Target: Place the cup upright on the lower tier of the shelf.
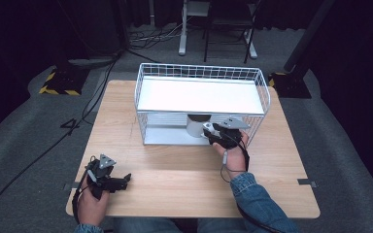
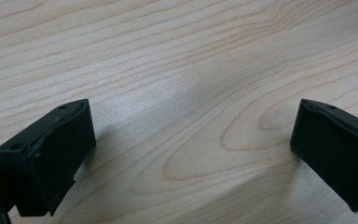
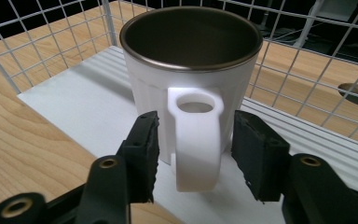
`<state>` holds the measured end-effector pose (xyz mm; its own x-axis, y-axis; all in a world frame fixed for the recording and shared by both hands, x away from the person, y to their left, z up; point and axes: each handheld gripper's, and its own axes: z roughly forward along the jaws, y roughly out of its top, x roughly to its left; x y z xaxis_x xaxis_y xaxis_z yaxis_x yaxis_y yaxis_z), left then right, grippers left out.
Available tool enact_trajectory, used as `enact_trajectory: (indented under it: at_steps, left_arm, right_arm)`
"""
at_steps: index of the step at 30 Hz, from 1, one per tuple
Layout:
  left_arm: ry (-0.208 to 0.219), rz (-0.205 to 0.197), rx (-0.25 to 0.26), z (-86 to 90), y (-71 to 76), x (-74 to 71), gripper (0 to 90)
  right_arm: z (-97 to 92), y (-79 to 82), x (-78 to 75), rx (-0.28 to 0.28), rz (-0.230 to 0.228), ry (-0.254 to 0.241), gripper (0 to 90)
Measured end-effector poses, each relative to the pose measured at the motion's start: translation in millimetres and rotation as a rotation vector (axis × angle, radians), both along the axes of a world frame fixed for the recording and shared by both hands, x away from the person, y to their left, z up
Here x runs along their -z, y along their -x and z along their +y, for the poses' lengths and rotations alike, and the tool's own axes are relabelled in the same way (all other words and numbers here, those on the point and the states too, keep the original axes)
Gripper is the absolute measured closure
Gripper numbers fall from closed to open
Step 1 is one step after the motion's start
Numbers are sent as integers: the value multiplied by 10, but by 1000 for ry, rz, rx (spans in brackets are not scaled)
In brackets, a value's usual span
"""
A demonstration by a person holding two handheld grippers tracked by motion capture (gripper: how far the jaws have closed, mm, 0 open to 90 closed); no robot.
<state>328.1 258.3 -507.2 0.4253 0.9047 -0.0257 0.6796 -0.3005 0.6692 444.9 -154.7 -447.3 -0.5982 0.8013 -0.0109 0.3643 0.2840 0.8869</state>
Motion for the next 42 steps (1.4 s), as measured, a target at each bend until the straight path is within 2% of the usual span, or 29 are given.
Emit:
enact_trajectory:
  at_steps: [7,12,20,25,31,38,42]
  left_arm:
    - [0,0,0,0,0,0,2]
    - [0,0,0,0,0,0,2]
    - [-1,1,7,-4,8,0,2]
    - [0,2,11,-7,19,0,2]
    - [0,0,10,-16,48,0,2]
    - [1,1,18,-21,40,1,1]
    - [0,1,24,-33,28,0,1]
  right_arm:
    - [-55,83,-67,0,5,-17,414]
    - [-86,156,-150,-13,0,-18,393]
    - [-177,379,-277,-60,-2,-5,374]
    - [-250,477,-346,-71,-2,-1,368]
    - [-425,603,-431,-69,-2,5,356]
    - [-568,688,-437,-59,7,9,331]
    - [-697,739,-409,-62,34,15,251]
